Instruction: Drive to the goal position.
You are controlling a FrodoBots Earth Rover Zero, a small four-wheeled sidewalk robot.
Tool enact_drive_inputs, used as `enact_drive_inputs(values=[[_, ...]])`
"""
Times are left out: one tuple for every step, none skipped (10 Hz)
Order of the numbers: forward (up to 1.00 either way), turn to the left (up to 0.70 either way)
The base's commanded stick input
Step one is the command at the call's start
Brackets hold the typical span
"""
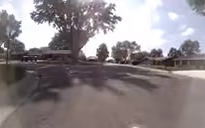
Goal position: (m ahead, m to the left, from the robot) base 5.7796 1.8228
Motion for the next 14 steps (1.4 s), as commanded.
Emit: enact_drive_inputs(values=[[1.00, 0.03], [1.00, 0.03], [1.00, 0.03], [1.00, 0.03], [1.00, 0.03], [1.00, 0.03], [1.00, 0.03], [1.00, 0.03], [1.00, 0.03], [1.00, 0.03], [1.00, 0.03], [1.00, 0.03], [1.00, 0.03], [1.00, 0.03]])
